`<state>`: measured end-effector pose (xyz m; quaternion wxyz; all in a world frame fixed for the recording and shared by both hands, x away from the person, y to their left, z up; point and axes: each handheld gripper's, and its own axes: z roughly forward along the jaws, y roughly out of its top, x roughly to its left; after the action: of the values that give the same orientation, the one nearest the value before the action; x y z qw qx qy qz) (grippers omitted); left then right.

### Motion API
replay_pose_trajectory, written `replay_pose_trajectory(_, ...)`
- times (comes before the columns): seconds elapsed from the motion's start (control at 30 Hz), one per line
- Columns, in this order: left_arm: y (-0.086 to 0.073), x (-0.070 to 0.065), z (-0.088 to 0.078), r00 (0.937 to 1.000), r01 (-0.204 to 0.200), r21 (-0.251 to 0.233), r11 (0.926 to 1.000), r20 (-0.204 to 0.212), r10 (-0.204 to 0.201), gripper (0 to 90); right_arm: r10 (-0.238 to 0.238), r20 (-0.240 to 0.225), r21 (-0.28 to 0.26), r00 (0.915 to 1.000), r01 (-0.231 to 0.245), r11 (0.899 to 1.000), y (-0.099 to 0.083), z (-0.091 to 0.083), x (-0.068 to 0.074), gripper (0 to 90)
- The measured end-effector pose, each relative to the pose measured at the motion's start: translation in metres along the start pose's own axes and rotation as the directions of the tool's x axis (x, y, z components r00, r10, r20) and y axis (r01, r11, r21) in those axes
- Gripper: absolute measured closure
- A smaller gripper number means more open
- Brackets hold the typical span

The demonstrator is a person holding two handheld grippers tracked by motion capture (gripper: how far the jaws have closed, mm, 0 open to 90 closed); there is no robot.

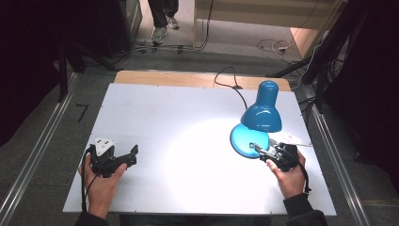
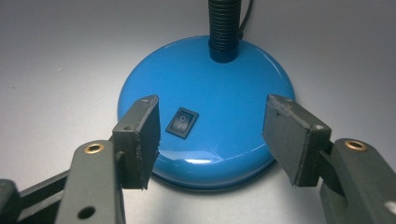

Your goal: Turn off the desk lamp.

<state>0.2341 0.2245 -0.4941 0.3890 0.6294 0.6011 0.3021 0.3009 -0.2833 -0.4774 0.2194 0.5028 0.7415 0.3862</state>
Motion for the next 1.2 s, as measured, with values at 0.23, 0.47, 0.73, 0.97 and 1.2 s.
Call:
replay_pose_trajectory(0.23, 0.000, 0.000, 0.000, 1.0000, -0.001, 0.003, 1.0000, 0.002, 0.001, 7.6, 0.018, -0.025, -0.010, 0.9995, -0.018, 1.000, 0.001, 0.003, 0.002, 51.8)
replay_pose_trajectory(0.47, 0.000, 0.000, 0.000, 1.0000, 0.002, 0.003, 1.0000, 0.004, -0.002, 7.6, 0.001, -0.047, -0.001, 0.9989, -0.001, 1.000, 0.002, 0.006, 0.006, 79.5)
replay_pose_trajectory(0.73, 0.000, 0.000, 0.000, 1.0000, 0.004, 0.003, 1.0000, 0.007, -0.004, 7.7, 0.016, -0.089, 0.009, 0.9959, -0.015, 1.000, 0.004, 0.013, 0.006, 88.0)
replay_pose_trajectory(0.97, 0.000, 0.000, 0.000, 0.9999, 0.006, 0.004, 1.0000, 0.008, -0.006, 7.7, 0.013, -0.092, 0.015, 0.9957, -0.011, 1.000, 0.004, 0.018, 0.008, 88.1)
replay_pose_trajectory(1.2, 0.000, 0.001, 0.000, 0.9999, 0.006, 0.005, 1.0000, 0.008, -0.006, 7.7, 0.009, -0.087, 0.028, 0.9962, -0.007, 1.000, 0.004, 0.022, 0.008, 88.0)
